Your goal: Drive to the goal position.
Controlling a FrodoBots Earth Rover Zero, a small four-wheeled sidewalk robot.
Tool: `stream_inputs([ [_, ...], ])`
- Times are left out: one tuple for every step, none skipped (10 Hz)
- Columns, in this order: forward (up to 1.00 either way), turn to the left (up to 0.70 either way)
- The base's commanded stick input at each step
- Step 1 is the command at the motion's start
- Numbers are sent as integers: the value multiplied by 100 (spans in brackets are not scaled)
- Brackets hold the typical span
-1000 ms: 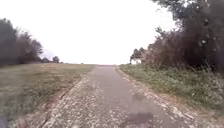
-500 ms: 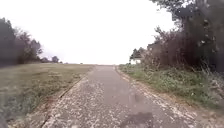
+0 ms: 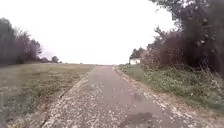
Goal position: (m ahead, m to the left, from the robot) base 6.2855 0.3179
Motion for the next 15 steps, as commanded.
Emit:
stream_inputs([
  [51, 0],
  [58, 0],
  [65, 0],
  [70, 0],
  [70, 0],
  [70, 0],
  [70, 0],
  [70, 0],
  [70, 0],
  [70, 0],
  [70, 0],
  [70, 0],
  [70, 0],
  [70, 0],
  [70, 0],
])
